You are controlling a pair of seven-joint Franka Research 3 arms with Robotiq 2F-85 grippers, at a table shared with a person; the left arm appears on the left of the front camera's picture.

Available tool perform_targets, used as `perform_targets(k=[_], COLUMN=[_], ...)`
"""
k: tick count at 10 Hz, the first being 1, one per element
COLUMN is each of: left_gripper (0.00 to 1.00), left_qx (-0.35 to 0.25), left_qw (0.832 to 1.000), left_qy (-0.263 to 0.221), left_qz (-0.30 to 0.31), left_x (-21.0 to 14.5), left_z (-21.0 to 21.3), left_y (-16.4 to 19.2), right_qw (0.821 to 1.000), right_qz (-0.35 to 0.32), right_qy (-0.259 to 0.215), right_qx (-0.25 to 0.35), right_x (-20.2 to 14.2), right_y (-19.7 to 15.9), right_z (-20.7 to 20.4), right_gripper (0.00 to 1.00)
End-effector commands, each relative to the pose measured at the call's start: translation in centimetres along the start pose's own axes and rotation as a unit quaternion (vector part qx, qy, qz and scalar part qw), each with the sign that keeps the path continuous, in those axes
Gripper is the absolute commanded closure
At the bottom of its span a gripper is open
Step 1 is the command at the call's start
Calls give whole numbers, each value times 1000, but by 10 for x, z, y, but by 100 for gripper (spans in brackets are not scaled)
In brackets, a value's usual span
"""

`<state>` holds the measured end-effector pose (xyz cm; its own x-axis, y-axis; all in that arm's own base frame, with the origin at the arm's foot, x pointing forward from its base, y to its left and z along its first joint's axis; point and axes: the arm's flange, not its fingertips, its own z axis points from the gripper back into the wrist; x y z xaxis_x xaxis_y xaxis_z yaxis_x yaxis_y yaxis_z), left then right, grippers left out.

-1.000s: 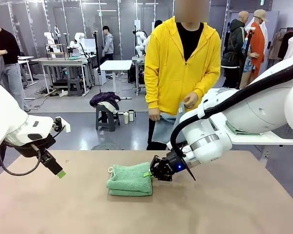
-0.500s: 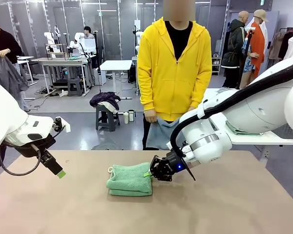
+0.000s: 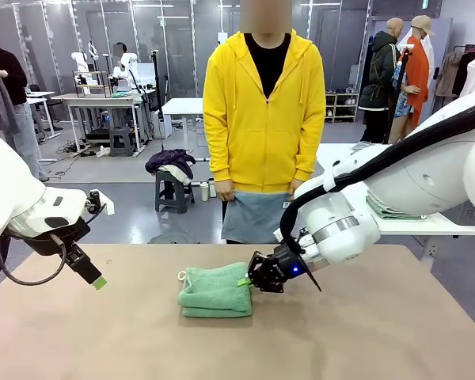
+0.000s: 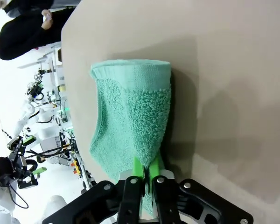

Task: Fold the towels and place them in the basket.
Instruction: Place the folded Towel with hook on the right side of the table.

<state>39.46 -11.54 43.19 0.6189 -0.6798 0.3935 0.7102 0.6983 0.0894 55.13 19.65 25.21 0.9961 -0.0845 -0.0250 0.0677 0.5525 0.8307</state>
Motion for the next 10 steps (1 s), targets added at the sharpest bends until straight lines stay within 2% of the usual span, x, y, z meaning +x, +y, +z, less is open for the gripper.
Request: perform_targets(k=[1,3,4,7,10], left_gripper=[0,0,0,0,0], left_qx=[7,7,7,7,7], left_qw=[1000,1000,1000,1000,1000], left_qy=[-1,-1,-1,-1,-1], left_qz=[5,5,5,5,5], left_x=[2,2,2,2,2], left_z=[-1,-1,-1,-1,-1], left_y=[-1,-1,-1,-1,-1], right_qw=[1000,999,999,996,983], right_qz=[4,12,14,15,-11], right_qy=[-10,-33,-37,-45,-95], right_qx=[-20,-4,-16,-77,-155], right_x=[-1,-4,-2,5,13], right_y=[-19,-35,-42,-70,-111], right_z=[70,142,169,242,283], right_gripper=[95,95,95,95,95])
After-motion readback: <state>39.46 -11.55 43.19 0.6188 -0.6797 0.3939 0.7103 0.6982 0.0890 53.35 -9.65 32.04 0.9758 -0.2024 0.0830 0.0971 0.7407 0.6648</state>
